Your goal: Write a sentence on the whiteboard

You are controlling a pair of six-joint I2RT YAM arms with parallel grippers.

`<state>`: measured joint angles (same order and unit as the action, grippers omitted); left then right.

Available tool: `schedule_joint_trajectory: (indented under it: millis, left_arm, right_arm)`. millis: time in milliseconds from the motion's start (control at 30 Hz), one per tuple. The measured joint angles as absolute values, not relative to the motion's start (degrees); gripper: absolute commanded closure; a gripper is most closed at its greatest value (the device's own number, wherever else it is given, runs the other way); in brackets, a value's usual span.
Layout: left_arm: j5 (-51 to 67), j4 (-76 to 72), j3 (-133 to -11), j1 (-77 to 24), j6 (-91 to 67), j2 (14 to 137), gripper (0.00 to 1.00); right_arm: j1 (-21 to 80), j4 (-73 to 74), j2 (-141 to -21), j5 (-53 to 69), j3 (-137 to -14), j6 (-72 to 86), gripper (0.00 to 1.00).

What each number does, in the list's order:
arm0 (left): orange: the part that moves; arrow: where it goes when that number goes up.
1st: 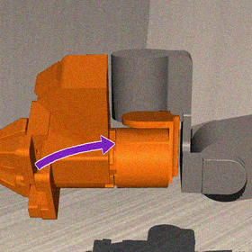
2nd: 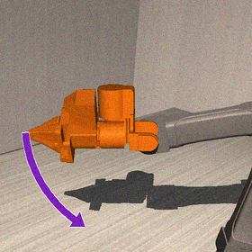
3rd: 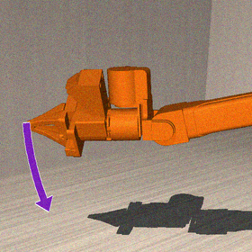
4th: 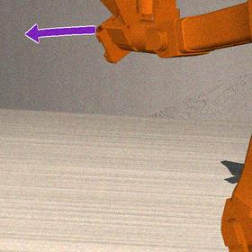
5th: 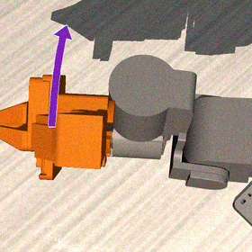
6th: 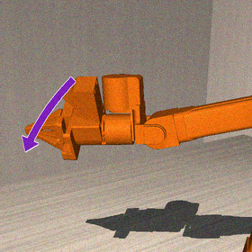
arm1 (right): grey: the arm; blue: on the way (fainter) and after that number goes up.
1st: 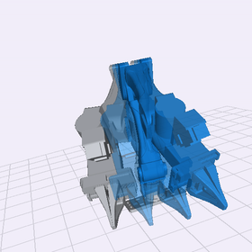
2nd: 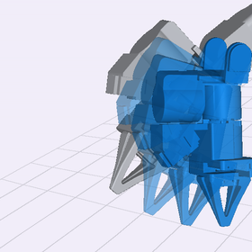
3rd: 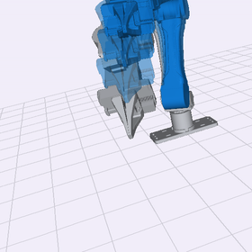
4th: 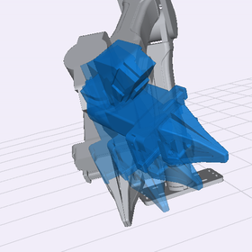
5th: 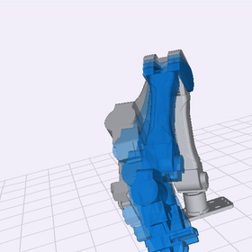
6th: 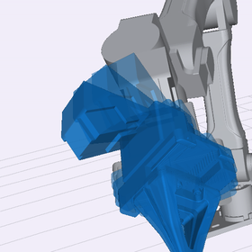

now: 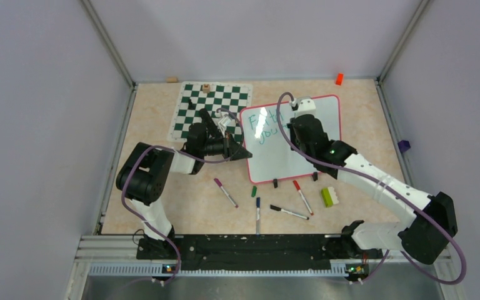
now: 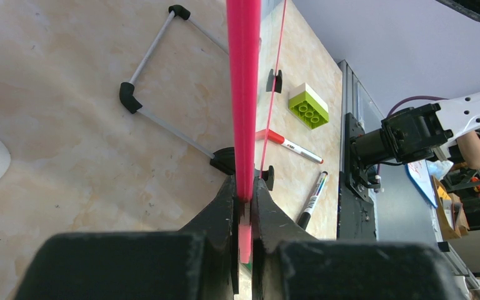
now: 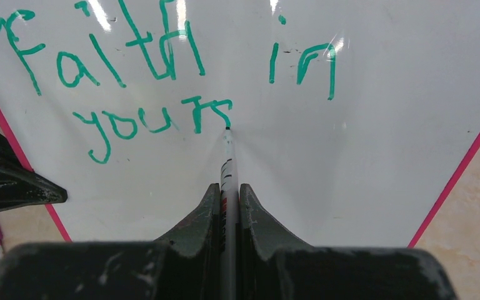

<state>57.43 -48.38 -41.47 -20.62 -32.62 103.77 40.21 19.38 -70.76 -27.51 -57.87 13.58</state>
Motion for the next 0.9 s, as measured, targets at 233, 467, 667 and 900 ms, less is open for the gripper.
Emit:
schedule_joint_trajectory:
  millis: [233, 467, 667, 900]
  left_arm:
    - [57.47, -48.31, -41.47, -20.62, -32.4, 103.7, 1.0]
    - [57.45, -48.1, -41.5, -20.62, -32.23, 103.63, 1.0]
    - [57.6, -47.99, -41.6, -20.62, -31.92, 103.63, 1.0]
    - [57.63, -47.97, -41.63, -20.62, -31.81, 103.63, 1.0]
  right_arm:
    - [39.99, 20.4, -70.46, -25.71, -57.8, 13.52, 1.0]
    - [39.94, 20.36, -70.43, -24.51, -57.8, 13.56, 1.0]
    - [39.94, 20.38, -67.46, -24.23, -57.76, 13.58, 1.0]
    - [38.83, 19.49, -63.29, -25.04, -57.76, 13.56, 1.0]
